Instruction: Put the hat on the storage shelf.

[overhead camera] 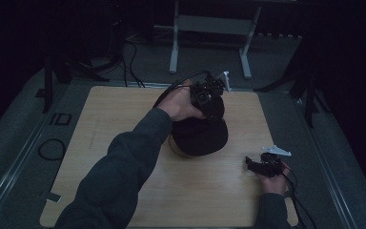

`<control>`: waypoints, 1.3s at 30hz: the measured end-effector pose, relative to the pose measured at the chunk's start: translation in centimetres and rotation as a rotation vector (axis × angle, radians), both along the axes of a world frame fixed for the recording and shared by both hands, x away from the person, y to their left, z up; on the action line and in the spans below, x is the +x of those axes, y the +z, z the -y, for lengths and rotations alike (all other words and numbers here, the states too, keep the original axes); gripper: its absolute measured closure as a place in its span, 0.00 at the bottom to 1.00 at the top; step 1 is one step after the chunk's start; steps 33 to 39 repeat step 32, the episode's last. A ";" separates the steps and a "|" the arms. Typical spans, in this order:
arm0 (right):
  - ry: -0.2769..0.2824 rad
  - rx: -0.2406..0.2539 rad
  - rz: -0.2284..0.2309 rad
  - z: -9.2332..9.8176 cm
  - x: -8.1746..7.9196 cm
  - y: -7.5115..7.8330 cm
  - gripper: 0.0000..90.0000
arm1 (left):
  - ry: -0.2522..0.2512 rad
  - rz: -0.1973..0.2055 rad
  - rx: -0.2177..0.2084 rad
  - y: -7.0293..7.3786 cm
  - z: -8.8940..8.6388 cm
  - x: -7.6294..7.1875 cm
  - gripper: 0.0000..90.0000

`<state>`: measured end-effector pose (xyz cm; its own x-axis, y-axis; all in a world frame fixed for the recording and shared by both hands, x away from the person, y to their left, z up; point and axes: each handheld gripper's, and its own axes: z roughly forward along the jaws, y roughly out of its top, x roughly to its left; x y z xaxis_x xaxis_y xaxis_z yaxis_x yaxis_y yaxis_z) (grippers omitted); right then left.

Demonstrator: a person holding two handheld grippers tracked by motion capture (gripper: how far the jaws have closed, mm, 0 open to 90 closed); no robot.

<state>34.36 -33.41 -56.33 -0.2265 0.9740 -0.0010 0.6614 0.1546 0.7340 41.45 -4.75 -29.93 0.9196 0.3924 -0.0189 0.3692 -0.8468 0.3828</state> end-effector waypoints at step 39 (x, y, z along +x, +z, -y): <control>0.001 -0.001 0.000 0.0 0.0 0.0 0.23 | 0.129 0.048 -0.145 2.1 -6.2 0.5 0.78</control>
